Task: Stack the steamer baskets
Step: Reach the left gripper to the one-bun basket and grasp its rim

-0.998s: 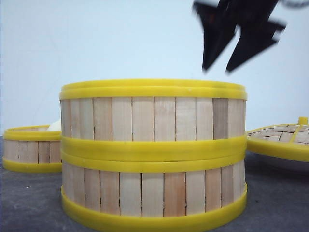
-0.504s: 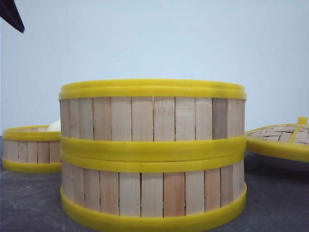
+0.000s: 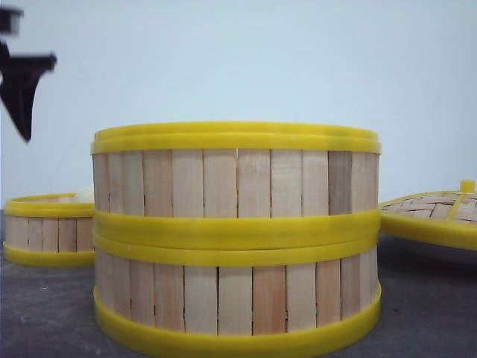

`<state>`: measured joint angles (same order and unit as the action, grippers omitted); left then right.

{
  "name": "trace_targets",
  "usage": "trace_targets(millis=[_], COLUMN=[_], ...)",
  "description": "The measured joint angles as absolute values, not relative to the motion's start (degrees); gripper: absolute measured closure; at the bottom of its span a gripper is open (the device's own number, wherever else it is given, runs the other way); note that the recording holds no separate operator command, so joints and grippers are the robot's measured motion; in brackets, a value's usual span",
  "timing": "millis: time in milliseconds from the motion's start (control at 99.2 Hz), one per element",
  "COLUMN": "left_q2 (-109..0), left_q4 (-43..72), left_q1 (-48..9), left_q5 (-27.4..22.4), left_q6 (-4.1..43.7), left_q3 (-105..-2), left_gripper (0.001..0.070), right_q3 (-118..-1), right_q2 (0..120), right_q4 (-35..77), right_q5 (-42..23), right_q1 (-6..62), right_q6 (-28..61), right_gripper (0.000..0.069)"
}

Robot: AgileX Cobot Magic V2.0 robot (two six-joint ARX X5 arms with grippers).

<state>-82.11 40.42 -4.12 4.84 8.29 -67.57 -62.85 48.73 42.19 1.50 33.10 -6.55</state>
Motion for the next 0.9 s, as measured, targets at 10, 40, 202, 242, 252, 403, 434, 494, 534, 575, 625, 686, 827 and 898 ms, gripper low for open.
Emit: trace_targets(millis=[10, 40, 202, 242, 252, 403, 434, 494, 534, 575, 625, 686, 827, 898], left_q2=[-82.5, -83.5, -87.5, -88.4, -88.7, -91.7, -92.2, -93.1, -93.7, -94.4, -95.5, -96.5, -97.8, -98.0], left_q4=[40.4, 40.4, 39.7, 39.3, 39.2, 37.3, 37.1, 36.6, 36.4, 36.0, 35.7, 35.7, 35.3, 34.7], left_q1=[-4.1, -3.9, -3.2, -3.0, -3.0, -2.9, -2.9, -2.9, -2.9, -2.9, -2.9, -2.9, -2.9, -3.0], left_q5=[4.9, 4.9, 4.8, 4.9, 4.9, 4.9, 4.9, 4.9, 4.9, 4.9, 4.9, 4.9, 4.7, 4.6], left_q6=[8.3, 8.4, 8.4, 8.4, 8.4, 8.4, 8.4, 8.6, 8.8, 9.1, 9.6, 9.8, 10.3, 10.6], left_q3=[-67.6, -67.6, -67.6, -67.6, -67.6, -67.6, -67.6, -67.6, -67.6, -67.6, -67.6, -67.6, -67.6, -67.6], left_gripper=[0.0282, 0.0285, 0.0333, 0.0344, 0.0345, 0.0356, 0.0356, 0.0356, 0.0356, 0.0356, 0.0356, 0.0356, 0.0415, 0.0497], right_q3=[-62.8, -62.8, -62.8, -62.8, -62.8, -62.8, -62.8, -62.8, -62.8, -62.8, -62.8, -62.8, -62.8, -62.8], right_q2=[48.7, 48.7, 48.7, 48.7, 48.7, 48.7, 48.7, 48.7, 48.7, 48.7, 48.7, 48.7, 48.7, 48.7], right_q4=[42.2, 42.2, 42.2, 42.2, 42.2, 42.2, 42.2, 42.2, 42.2, 42.2, 42.2, 42.2, 42.1, 42.1], right_q5=[1.5, 1.5, 1.5, 1.5, 1.5, 1.5, 1.5, 1.5, 1.5, 1.5, 1.5, 1.5, 1.5, 1.5], right_q1=[33.1, 33.1, 33.1, 33.1, 33.1, 33.1, 33.1, 33.1, 33.1, 33.1, 33.1, 33.1, 33.1, 33.1], right_q6=[-6.5, -6.5, -6.5, -6.5, -6.5, -6.5, -6.5, -6.5, -6.5, -6.5, -6.5, -6.5, -6.5, -6.5], right_gripper=[0.0322, 0.0322, 0.0322, 0.0322, 0.0322, 0.0322, 0.0322, 0.0322, 0.0322, 0.0322, 0.0322, 0.0322, 0.0322, 0.0322])
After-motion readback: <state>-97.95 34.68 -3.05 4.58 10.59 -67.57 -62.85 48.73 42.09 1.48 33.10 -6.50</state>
